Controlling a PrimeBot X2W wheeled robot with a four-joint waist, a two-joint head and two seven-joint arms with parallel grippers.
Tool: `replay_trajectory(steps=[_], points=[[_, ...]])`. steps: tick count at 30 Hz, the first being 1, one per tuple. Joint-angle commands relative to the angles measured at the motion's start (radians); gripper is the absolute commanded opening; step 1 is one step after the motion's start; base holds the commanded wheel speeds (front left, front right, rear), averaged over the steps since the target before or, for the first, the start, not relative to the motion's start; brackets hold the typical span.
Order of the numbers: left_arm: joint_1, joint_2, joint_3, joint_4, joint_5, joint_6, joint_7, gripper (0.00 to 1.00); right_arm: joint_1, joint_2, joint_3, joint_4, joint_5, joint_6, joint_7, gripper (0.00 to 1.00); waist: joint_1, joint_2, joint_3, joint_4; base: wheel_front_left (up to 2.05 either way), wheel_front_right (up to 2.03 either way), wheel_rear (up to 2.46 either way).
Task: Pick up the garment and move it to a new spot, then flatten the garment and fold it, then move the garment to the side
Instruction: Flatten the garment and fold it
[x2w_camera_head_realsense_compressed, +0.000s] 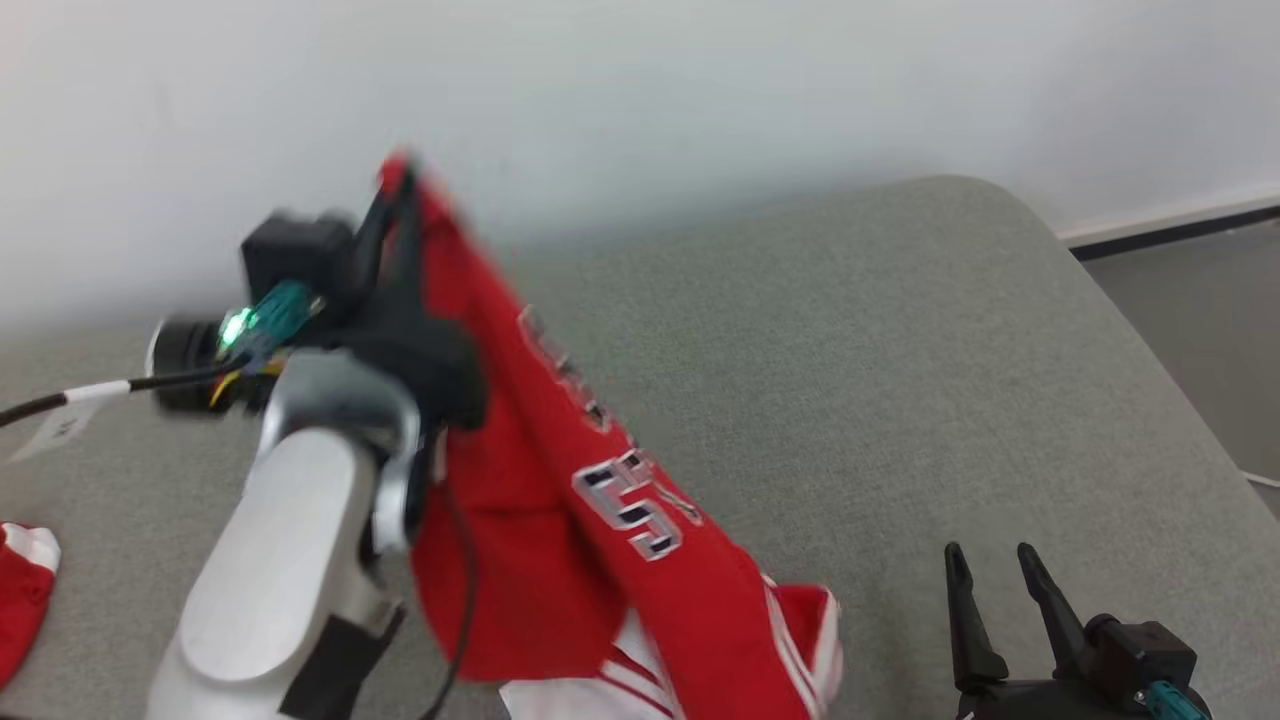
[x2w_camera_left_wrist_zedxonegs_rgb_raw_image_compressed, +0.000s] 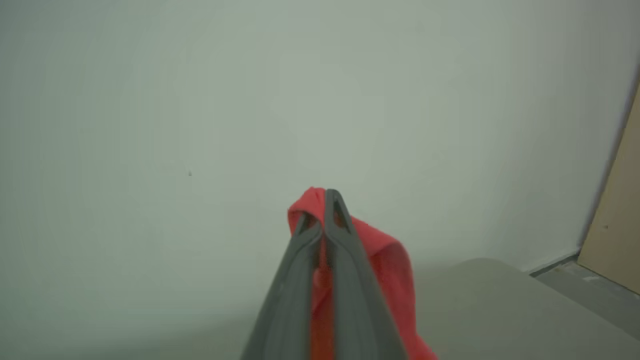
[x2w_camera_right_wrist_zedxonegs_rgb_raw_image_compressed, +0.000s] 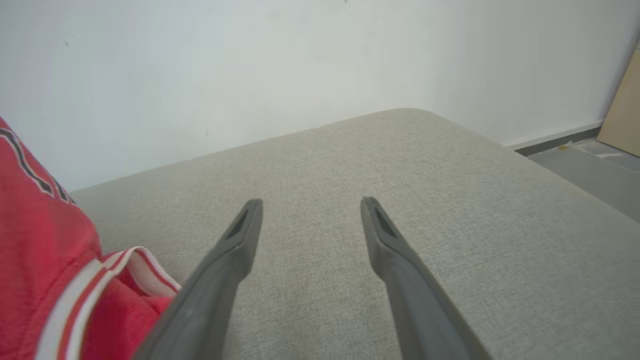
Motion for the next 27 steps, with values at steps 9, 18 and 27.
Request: replay_trajectory(steps=[9,18,27], points=[[0.075,0.058,0.108,0.367,-0.065,0.029,-0.116,1.0,-0.032,-0.001,-0.005,-0.001,-0.013,0.003,-0.008,1.0,0.0001,0.0,0.061,-0.009,0.0,0.0,0.0],[0.152,0.047,0.08,0.341,-0.057,-0.085,-0.344,1.0,-0.041,-0.001,0.084,-0.057,-0.009,0.003,0.092,1.0,0.0001,0.0,0.056,0.086,0.0,0.0,0.0],[0.48,-0.004,0.085,-0.123,0.046,-0.207,-0.364,1.0,-0.013,-0.001,0.304,-0.142,-0.093,0.003,0.287,1.0,0.0001,0.0,0.051,0.222,0.0,0.0,0.0]])
